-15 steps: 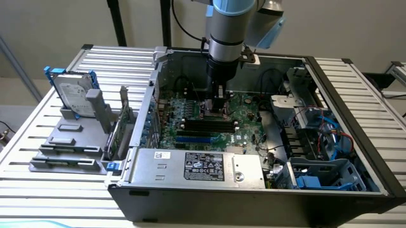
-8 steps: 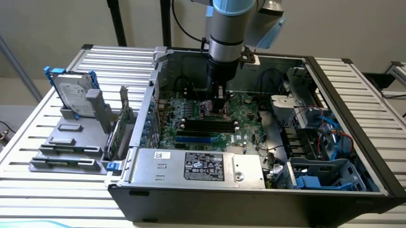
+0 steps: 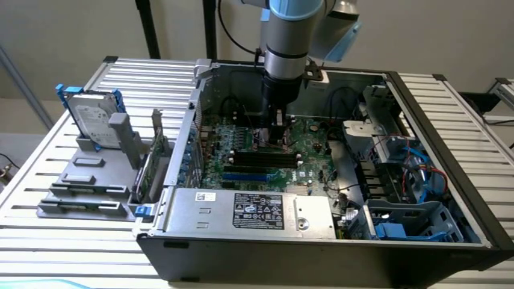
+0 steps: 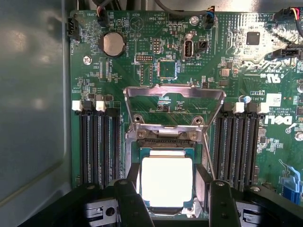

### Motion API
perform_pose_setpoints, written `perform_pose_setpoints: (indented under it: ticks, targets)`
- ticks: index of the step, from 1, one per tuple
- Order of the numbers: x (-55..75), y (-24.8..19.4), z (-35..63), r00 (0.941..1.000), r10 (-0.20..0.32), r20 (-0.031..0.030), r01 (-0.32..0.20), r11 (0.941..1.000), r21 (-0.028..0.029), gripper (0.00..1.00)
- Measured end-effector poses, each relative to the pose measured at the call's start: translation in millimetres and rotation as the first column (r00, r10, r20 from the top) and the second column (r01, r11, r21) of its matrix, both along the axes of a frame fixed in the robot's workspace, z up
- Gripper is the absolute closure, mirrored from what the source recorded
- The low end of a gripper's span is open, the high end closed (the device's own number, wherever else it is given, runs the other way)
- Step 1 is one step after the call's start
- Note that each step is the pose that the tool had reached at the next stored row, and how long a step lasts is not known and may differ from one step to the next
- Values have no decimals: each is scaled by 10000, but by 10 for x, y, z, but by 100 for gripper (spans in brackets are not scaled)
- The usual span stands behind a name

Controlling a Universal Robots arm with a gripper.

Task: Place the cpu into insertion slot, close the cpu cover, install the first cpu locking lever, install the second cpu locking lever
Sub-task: 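Place the cpu into insertion slot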

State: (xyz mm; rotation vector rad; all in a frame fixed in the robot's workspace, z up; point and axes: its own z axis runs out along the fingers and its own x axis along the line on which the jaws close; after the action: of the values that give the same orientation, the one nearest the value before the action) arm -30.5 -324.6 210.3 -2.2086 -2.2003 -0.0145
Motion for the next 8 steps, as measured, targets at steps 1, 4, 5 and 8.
perform_pose_setpoints:
  ticks: [1,4,5,8]
  targets:
    - [0,0,-6,10000,0,0,0,10000,-1,46]
    - [0,0,-24,10000,0,1,0,10000,-2,46]
    - [0,0,-29,10000,0,1,0,10000,-2,46]
    - [0,0,-45,10000,-3,1,3,10000,-2,46]
